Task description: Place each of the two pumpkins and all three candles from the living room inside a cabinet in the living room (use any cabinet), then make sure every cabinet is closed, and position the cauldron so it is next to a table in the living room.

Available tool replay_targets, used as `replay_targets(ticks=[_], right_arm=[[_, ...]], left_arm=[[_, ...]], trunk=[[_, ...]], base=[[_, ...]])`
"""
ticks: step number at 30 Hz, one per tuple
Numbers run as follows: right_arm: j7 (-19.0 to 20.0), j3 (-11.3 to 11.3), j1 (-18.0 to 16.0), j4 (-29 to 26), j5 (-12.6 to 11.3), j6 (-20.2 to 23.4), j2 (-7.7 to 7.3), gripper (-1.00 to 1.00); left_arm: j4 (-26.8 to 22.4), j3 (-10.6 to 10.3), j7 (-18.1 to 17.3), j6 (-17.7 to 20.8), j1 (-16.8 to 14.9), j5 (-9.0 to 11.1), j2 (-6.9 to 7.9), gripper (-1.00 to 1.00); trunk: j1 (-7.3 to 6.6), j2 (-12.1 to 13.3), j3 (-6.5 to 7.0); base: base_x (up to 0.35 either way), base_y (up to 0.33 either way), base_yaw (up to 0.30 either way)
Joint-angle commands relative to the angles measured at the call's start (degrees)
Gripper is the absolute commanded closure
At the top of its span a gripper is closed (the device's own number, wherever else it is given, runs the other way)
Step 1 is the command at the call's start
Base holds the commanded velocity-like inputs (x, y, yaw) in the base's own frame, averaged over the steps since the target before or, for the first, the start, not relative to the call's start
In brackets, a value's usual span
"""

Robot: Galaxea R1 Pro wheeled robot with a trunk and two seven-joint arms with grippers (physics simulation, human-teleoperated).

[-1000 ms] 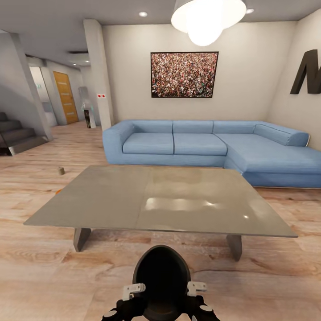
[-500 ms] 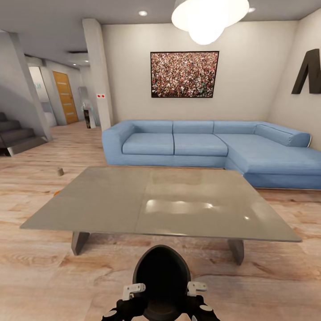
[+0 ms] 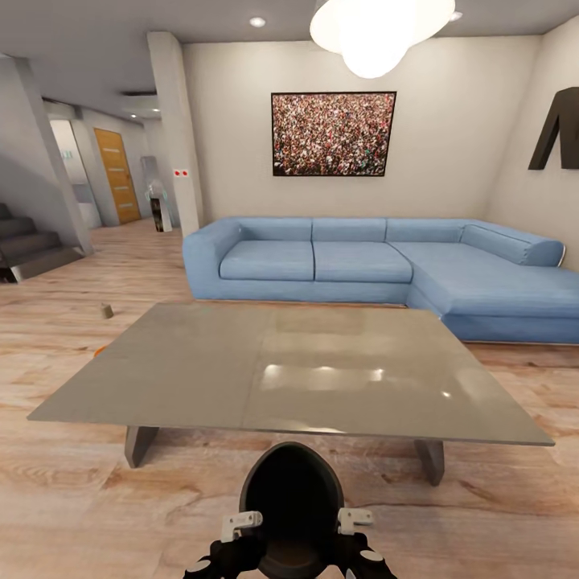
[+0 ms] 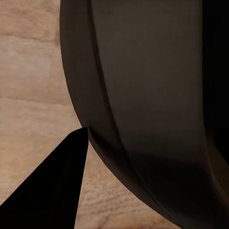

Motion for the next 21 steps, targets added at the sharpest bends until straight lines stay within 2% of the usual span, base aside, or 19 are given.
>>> replay_targets(ticks=[1, 11, 21], right_arm=[[1.20, -0.06, -0.10, -0.14, -1.56, 0.31, -0.11, 1.00], [1.20, -0.06, -0.10, -0.11, -1.56, 0.34, -0.11, 1.00], [1.20, -0.08, -0.10, -0.11, -1.56, 0.34, -0.11, 1.00]], left_arm=[[-0.30, -0.95, -1.95, 0.26, 0.03, 0.91, 0.34, 1.00], [-0.30, -0.95, -1.94, 0.16, 0.02, 0.86, 0.36, 1.00], [-0.30, -0.95, -1.94, 0.16, 0.03, 0.93, 0.33, 1.00]], trunk=[[-0.01, -0.03, -0.05], [-0.01, -0.03, -0.05], [2.18, -4.04, -1.84]], base=[[0.008, 0.000, 0.000], [0.001, 0.000, 0.000], [0.000, 0.000, 0.000]])
